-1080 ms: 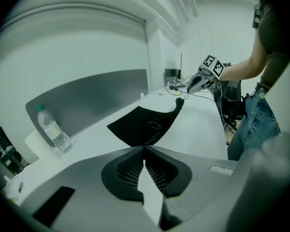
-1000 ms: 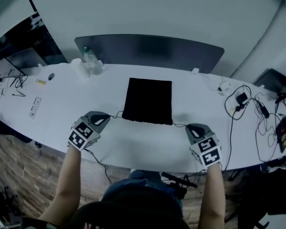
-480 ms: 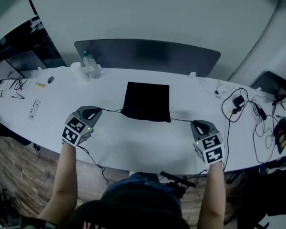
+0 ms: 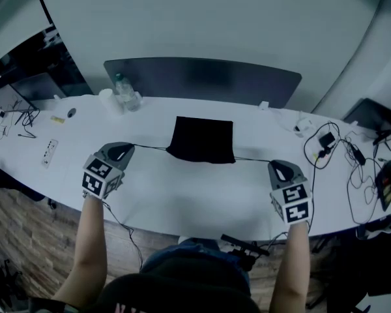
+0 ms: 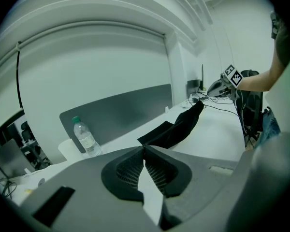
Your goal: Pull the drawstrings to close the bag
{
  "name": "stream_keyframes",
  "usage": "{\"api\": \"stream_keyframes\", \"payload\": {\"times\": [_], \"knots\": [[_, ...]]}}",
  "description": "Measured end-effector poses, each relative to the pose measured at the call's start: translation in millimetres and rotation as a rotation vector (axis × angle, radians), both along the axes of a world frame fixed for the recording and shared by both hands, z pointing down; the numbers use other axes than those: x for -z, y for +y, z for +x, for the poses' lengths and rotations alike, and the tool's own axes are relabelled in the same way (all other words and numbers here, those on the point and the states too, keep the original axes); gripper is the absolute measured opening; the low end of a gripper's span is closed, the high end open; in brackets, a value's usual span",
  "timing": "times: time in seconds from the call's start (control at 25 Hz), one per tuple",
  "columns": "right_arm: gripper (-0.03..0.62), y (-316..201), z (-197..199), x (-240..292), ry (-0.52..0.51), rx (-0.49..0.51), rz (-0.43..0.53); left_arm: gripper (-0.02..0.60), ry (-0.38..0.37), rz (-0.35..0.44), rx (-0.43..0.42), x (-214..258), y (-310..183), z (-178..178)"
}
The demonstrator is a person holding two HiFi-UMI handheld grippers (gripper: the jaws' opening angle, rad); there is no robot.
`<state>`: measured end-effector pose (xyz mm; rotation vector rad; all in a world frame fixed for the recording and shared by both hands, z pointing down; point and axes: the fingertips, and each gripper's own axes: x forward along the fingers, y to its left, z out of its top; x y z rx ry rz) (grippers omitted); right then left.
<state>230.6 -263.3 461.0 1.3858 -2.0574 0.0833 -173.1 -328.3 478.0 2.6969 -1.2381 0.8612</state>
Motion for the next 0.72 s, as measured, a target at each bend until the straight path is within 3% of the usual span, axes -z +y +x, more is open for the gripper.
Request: {"api": "stream_keyframes", "payload": {"times": [0.28, 0.72], "knots": [[0.006, -13.9, 12.3, 25.7, 0.035, -0.067, 0.09, 0.009, 0.006, 0.04, 0.06, 17.6, -9.9, -5.4], [0.006, -21.4, 24.5, 53.5, 0.03, -0.125, 0.162, 0.009, 0.084, 0.101, 0.154, 48.0, -25.0, -20.8]]}}
